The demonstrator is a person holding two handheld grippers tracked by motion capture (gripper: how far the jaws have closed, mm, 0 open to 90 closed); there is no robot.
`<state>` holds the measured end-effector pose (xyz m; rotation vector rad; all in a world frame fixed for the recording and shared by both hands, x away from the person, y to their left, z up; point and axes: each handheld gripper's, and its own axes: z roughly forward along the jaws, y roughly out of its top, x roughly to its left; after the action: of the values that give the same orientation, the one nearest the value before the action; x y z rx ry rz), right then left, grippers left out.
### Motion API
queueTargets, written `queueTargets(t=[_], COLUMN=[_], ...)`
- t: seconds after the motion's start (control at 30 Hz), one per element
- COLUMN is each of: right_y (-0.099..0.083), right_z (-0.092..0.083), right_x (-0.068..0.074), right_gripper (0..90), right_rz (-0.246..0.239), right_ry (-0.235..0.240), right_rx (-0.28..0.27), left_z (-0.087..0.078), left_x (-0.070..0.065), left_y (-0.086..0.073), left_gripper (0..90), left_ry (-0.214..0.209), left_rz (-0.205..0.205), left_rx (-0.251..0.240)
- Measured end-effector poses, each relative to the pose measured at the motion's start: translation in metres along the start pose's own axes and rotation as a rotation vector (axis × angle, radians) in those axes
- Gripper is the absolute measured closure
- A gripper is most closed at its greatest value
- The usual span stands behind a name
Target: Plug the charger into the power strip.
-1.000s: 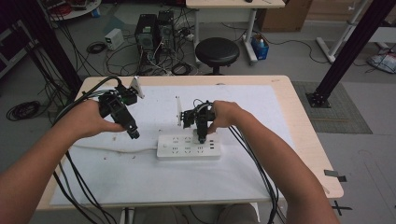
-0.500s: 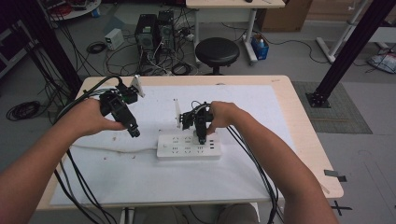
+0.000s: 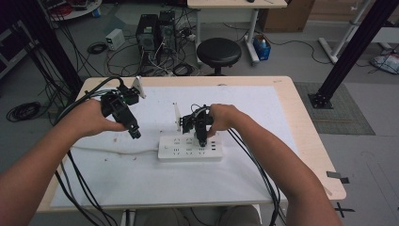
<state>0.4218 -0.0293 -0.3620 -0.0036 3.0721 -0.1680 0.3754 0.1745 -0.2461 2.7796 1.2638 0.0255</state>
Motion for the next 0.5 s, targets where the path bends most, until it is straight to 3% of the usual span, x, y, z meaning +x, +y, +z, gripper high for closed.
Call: queueTargets(t=[0.27,0.3,0.37,0.5], right_y=[-0.0007,0.0001,0.0019,-0.001], right_z=[0.0018,0.0015,0.0018,0.0035], right_x=[0.0005,0.0029,0.0039,0.0032], right_gripper=[62.5,62.5,62.5,62.5], right_rz=[-0.005,0.017,0.009,0.009], right_ry=[-0.007,-0.005,-0.014,-0.016], right_rx=[-0.014,-0.004,0.006,-0.018], left_z=[-0.0005,-0.0011,-0.0024,-0.0024], left_x=[0.0029,0.0041,0.0046,0.0047], left_y=[-0.0015,-0.0013,-0.0012,-0.0005], left_gripper=[22.4,22.4,22.4,22.5], left_ry=[-0.004,-0.005,-0.004,-0.004], left_rz=[-0.009,-0.003,-0.011,-0.004], left_rx=[-0.005,0.001,-0.004,-0.01])
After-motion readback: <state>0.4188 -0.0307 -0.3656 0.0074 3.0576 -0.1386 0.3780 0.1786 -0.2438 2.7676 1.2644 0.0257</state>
